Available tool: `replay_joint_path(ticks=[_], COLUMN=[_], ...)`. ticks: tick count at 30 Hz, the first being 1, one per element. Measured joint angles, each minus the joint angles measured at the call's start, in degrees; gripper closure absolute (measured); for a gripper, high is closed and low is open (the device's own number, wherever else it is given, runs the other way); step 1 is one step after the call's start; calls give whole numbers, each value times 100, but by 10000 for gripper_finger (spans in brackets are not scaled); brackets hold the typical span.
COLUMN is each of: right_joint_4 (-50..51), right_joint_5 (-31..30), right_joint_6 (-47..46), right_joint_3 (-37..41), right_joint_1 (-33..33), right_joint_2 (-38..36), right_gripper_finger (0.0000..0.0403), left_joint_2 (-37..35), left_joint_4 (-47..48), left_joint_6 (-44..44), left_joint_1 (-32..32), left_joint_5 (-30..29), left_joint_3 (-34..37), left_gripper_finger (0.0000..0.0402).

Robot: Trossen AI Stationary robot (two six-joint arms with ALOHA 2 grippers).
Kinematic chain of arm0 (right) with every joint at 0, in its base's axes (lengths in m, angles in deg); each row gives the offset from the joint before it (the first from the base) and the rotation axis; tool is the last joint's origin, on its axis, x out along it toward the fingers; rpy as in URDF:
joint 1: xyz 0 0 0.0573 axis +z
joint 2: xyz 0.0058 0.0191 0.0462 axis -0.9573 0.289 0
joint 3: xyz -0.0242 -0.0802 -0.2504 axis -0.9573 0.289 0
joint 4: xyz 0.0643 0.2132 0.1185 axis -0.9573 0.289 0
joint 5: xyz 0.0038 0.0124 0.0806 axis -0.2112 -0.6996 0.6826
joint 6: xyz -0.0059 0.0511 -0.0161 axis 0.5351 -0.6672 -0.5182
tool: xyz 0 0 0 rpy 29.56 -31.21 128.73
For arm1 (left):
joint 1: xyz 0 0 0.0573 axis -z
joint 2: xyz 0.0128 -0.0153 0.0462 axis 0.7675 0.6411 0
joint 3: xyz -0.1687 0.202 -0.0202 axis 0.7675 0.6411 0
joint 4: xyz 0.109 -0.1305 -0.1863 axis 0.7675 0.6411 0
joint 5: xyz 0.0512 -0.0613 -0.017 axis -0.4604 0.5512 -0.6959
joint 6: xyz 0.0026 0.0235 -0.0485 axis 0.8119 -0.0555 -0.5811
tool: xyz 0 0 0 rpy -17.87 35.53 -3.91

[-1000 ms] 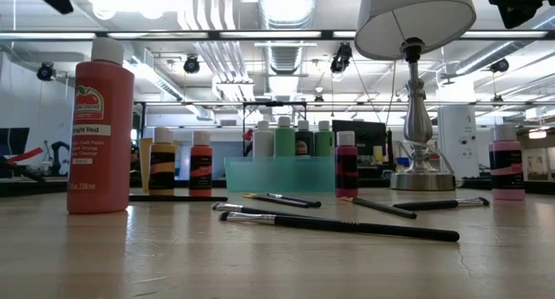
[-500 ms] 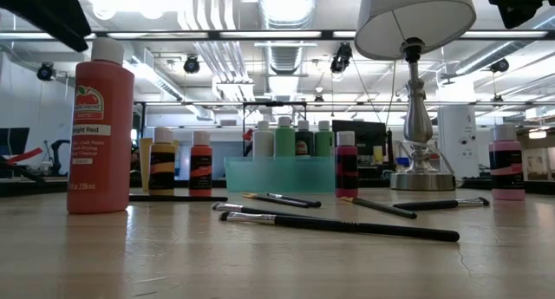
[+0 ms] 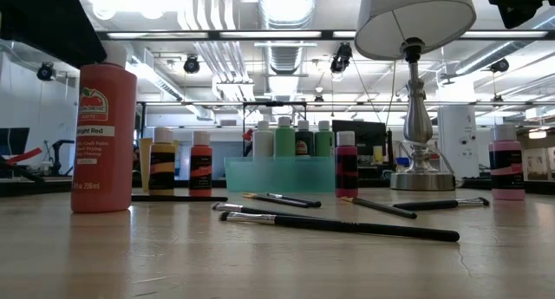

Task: Pick & Place Paint Supplies
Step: Put the large red paint bottle into the green bin

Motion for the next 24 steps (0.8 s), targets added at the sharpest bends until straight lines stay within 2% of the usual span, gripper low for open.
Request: replay_joint_path(ticks=[9,24], right_joint_4=[-1,1], right_joint_5=[0,0], right_joint_6=[1,2], right_joint_3=[-1,1], right_joint_1=[0,2], right_joint_2=[1,1], right_gripper_finger=[394,394], left_joint_2=[2,2], left_joint_4=[-383,-570], left_joint_6=[437,443], left_joint_1=[-6,-86], left_joint_5=[-483,-648], left_joint_3=[11,258], left_gripper_finger=[172,172])
